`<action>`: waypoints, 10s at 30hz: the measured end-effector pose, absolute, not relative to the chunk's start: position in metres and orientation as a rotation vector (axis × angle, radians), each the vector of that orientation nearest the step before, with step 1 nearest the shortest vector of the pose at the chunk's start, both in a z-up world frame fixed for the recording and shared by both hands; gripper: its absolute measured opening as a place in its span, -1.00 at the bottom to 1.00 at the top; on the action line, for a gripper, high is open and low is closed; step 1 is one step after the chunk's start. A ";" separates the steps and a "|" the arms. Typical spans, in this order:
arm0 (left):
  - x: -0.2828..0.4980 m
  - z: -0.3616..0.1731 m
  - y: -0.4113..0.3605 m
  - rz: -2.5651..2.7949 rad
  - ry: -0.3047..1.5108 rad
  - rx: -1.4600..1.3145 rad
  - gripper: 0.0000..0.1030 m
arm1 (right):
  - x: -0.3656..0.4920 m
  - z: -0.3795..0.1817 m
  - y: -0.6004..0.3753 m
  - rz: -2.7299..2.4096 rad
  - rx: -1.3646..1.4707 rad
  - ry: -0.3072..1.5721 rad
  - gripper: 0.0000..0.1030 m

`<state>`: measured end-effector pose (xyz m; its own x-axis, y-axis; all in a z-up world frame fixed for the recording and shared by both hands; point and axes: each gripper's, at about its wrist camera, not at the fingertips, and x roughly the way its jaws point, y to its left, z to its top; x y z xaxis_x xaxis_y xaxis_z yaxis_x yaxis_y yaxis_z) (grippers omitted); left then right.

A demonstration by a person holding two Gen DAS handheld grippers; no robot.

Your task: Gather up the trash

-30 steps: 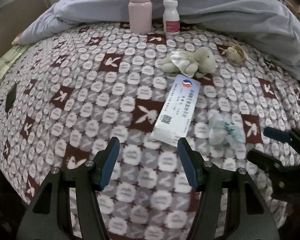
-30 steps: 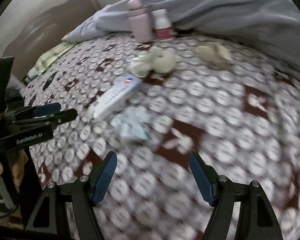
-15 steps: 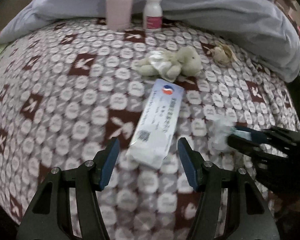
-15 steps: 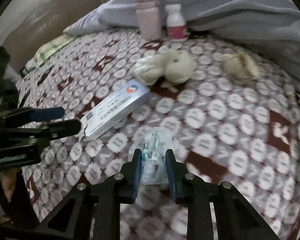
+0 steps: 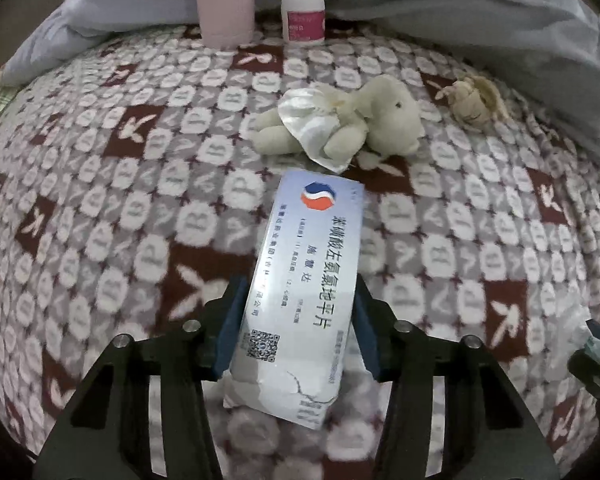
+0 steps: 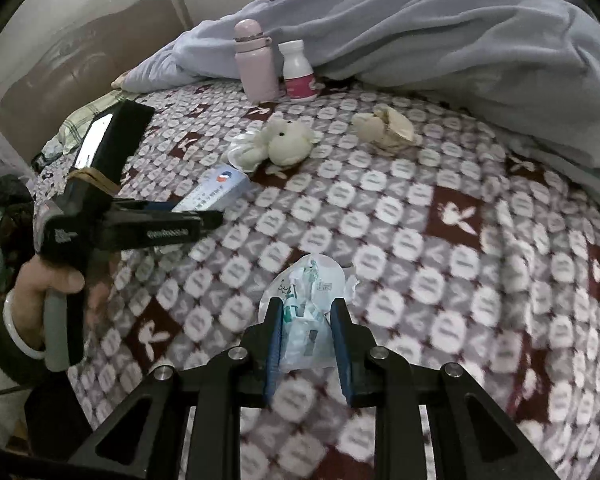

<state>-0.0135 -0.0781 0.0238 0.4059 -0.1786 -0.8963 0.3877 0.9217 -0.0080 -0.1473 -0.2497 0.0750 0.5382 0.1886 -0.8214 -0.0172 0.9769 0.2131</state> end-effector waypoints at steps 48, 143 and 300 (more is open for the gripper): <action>-0.266 0.108 -0.377 -0.927 0.922 0.438 -0.19 | -0.396 0.112 -0.498 -0.412 0.391 0.887 -0.56; -0.017 0.068 -0.113 -0.376 1.020 0.163 0.24 | -0.087 0.061 -0.333 -0.002 0.273 1.007 0.22; -0.327 0.149 -0.377 -0.947 0.627 0.325 -0.07 | -0.483 0.157 -0.508 -0.770 0.384 0.653 0.29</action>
<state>-0.3267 -0.3772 0.1490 0.4264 -0.6513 -0.6277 0.8325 0.5540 -0.0093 -0.4831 -0.5080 0.1572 0.5379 -0.5152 -0.6672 0.7426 0.6642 0.0857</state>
